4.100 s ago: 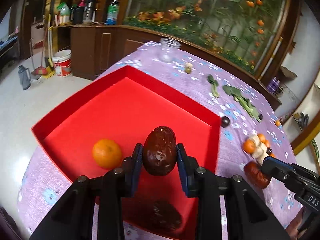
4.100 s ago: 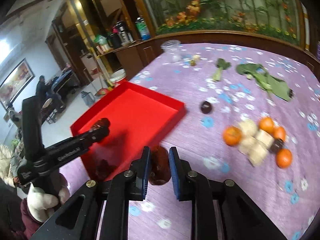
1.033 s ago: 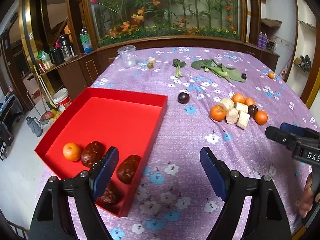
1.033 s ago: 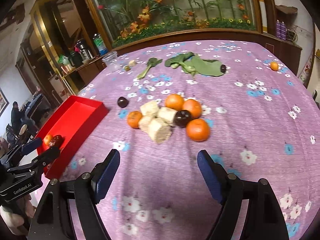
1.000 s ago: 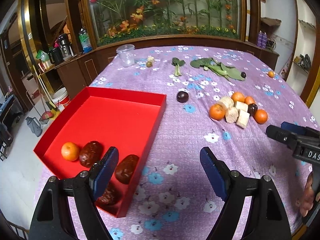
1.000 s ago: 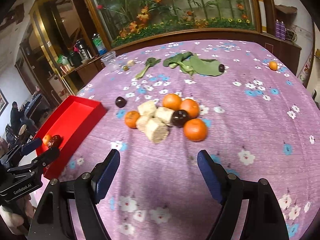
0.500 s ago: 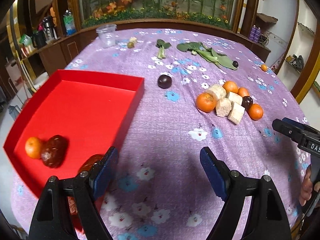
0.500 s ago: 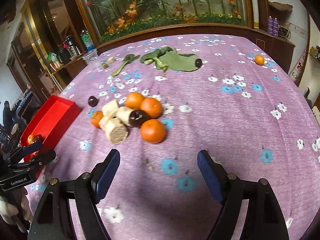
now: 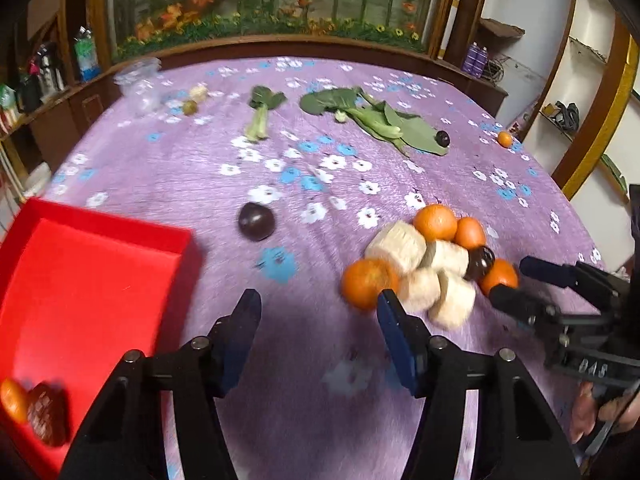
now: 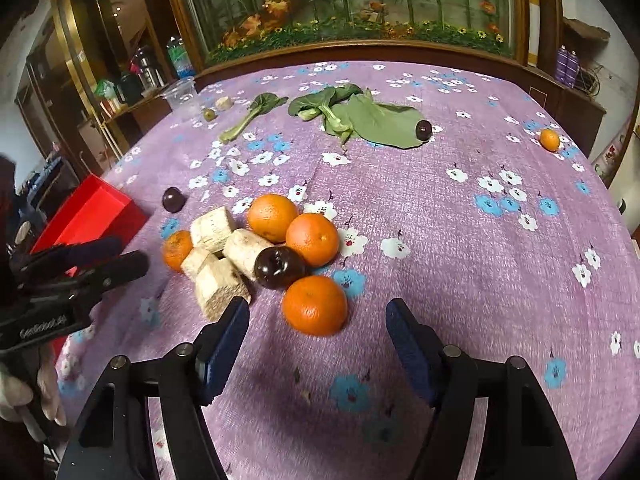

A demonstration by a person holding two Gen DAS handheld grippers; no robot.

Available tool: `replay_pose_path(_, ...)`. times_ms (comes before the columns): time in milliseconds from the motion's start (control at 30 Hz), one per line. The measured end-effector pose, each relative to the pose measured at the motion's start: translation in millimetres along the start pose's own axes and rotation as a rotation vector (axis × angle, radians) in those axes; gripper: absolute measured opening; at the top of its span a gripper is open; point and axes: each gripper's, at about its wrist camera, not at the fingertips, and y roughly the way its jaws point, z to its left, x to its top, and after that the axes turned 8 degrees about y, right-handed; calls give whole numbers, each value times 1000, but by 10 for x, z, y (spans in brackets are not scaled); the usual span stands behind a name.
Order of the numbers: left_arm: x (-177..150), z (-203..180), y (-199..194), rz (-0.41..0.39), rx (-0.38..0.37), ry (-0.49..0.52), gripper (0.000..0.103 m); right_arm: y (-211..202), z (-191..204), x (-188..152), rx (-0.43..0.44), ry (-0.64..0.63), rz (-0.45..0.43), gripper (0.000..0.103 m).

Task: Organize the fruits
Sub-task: 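Move both grippers back from the tray to the fruit pile, then grasp a tangerine with the left gripper while the right grasps another tangerine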

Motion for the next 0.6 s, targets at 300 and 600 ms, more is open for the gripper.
replay_pose_path(300,68,-318,74,21,-92,140,47,41,-148,16,-35,43,-2,75)
replay_pose_path(600,107,-248,195,15,-48,139,46,64,-75,18,-24,18,0,73)
